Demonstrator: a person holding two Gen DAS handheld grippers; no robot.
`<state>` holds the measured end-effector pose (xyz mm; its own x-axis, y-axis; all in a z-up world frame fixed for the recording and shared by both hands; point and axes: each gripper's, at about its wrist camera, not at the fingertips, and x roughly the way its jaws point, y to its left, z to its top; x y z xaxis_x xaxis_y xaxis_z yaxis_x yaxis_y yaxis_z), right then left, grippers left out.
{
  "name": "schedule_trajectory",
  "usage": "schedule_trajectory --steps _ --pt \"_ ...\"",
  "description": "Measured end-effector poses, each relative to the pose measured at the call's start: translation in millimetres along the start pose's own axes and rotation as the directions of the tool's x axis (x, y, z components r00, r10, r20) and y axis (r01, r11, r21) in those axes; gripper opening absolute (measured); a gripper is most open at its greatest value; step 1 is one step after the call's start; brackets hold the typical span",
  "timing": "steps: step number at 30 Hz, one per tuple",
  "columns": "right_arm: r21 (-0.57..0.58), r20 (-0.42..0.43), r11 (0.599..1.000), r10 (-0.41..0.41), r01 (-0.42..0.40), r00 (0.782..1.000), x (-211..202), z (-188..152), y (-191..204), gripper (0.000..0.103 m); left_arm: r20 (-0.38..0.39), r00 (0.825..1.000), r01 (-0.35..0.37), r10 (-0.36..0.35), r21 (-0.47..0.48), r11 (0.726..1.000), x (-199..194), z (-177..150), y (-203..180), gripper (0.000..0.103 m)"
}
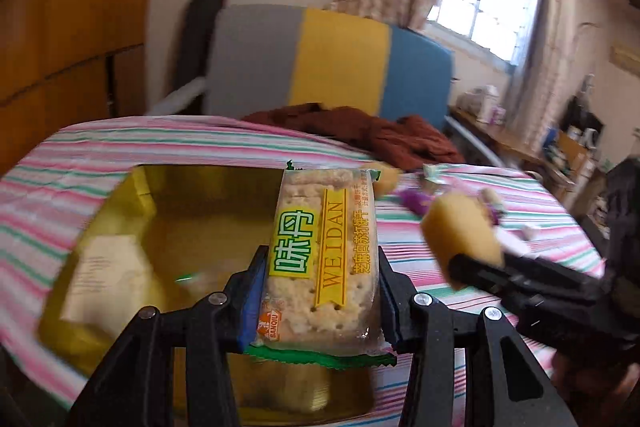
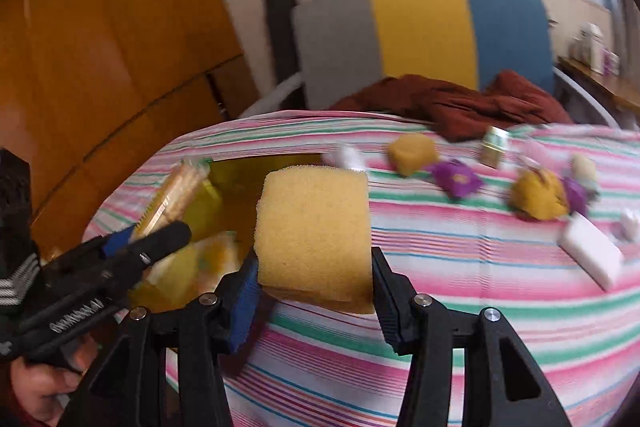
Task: Organize objects
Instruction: 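Carry the sponge with the right tool while the left tool carries the cracker pack to the tray, then release the sponge into the tray with the right tool while the left tool releases the cracker pack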
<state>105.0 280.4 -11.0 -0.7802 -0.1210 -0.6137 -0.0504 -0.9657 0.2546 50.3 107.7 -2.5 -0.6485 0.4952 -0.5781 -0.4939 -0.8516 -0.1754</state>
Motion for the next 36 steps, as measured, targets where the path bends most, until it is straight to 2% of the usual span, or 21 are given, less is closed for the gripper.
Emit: schedule_trajectory --steps 3,7,11,14,16,18,26,27,28,29,30,31,36 --pt "-0.045 -0.028 0.998 0.036 -0.037 0.999 18 9 26 0.052 -0.019 0.998 -0.062 0.062 -0.024 0.998 -4 -8 28 0.048" --pt "-0.089 -0.083 0.994 0.047 -0.055 0.995 47 16 52 0.052 -0.046 0.993 -0.107 0.104 -0.053 0.993 -5 -18 53 0.048" --pt "-0.129 -0.134 0.991 0.02 -0.037 0.991 79 22 66 0.055 -0.081 0.987 -0.143 0.138 -0.063 0.988 2 -24 67 0.048" --pt "-0.126 -0.172 0.992 -0.028 0.006 0.985 94 23 64 0.059 -0.099 0.985 -0.153 0.145 -0.083 0.985 7 -29 76 0.048" --pt "-0.094 -0.177 0.995 -0.052 0.036 0.983 95 25 56 0.062 -0.109 0.984 -0.154 0.144 -0.092 0.984 13 -28 79 0.048" --pt "-0.058 -0.157 0.998 -0.024 0.015 0.987 88 25 48 0.074 -0.109 0.983 -0.16 0.15 -0.093 0.983 14 -27 80 0.048" --pt "0.008 -0.128 1.0 0.021 -0.021 0.992 61 17 33 0.074 -0.127 0.979 -0.169 0.158 -0.089 0.982 23 -27 79 0.049" --pt "0.013 -0.125 1.0 0.025 -0.024 0.992 59 15 30 0.074 -0.123 0.977 -0.183 0.172 -0.089 0.979 22 -26 79 0.054" --pt "0.019 -0.12 0.999 0.029 -0.027 0.992 56 14 28 0.074 -0.116 0.976 -0.196 0.185 -0.09 0.976 20 -25 79 0.071" --pt "0.022 -0.117 0.999 0.029 -0.027 0.993 55 14 26 0.074 -0.101 0.974 -0.213 0.203 -0.095 0.972 17 -24 78 0.082" --pt "0.025 -0.115 0.999 0.027 -0.025 0.993 51 13 25 0.074 -0.085 0.972 -0.227 0.219 -0.101 0.969 13 -22 78 0.097" --pt "0.03 -0.11 0.999 0.028 -0.025 0.994 49 13 23 0.074 -0.07 0.968 -0.246 0.239 -0.108 0.963 9 -21 77 0.103" --pt "0.053 -0.091 0.998 0.019 -0.014 0.996 35 9 10 0.074 0.001 0.957 -0.287 0.289 -0.118 0.951 -9 -12 72 0.103"
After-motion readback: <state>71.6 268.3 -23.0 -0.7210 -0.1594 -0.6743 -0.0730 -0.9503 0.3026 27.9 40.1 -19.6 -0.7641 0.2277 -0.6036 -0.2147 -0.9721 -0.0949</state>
